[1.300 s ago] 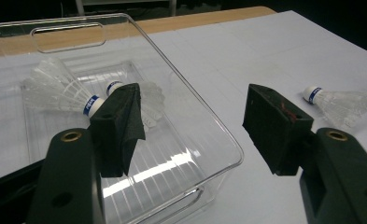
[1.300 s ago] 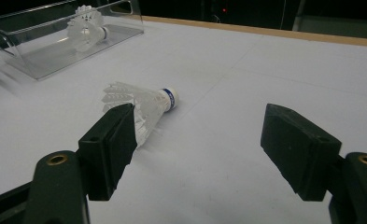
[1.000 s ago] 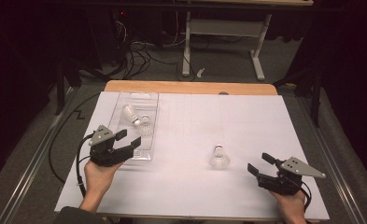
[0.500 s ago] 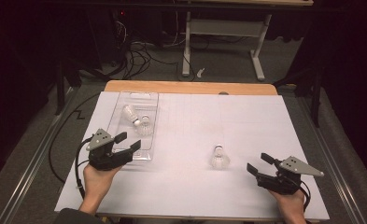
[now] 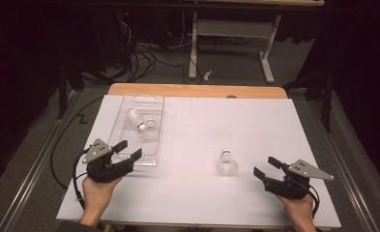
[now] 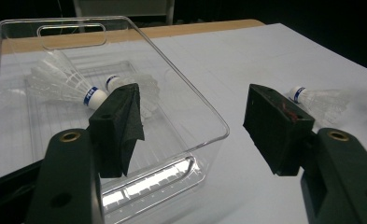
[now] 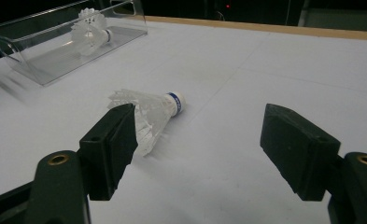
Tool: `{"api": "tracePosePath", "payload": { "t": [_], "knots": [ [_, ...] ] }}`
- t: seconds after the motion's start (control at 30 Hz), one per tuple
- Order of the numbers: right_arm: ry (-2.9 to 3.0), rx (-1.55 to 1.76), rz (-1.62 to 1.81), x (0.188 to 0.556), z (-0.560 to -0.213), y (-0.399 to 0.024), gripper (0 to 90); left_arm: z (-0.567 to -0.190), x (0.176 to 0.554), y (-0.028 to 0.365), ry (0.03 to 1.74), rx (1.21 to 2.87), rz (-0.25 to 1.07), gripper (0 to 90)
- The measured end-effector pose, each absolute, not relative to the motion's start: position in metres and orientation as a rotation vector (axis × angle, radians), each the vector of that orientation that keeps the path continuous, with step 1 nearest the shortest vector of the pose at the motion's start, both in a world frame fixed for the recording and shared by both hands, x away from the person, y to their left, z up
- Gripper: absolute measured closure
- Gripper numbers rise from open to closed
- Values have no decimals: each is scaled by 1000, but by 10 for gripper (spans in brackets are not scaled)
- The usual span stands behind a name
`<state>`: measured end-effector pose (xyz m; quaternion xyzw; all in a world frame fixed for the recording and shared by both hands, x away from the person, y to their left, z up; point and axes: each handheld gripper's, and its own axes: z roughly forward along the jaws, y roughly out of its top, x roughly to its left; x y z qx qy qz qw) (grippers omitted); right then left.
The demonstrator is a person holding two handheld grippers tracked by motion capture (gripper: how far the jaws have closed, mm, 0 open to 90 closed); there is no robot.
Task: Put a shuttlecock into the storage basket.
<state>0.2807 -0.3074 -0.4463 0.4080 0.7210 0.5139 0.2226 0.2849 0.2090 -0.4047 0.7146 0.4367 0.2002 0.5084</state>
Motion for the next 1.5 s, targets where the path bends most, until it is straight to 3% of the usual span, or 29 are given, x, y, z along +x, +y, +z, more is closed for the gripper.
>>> {"api": "tracePosePath", "payload": {
  "t": [1.5],
  "knots": [
    [2015,1069,1452,302,-427,-278,283,-423,268,216,1056,1686,467,362]
  ]
}}
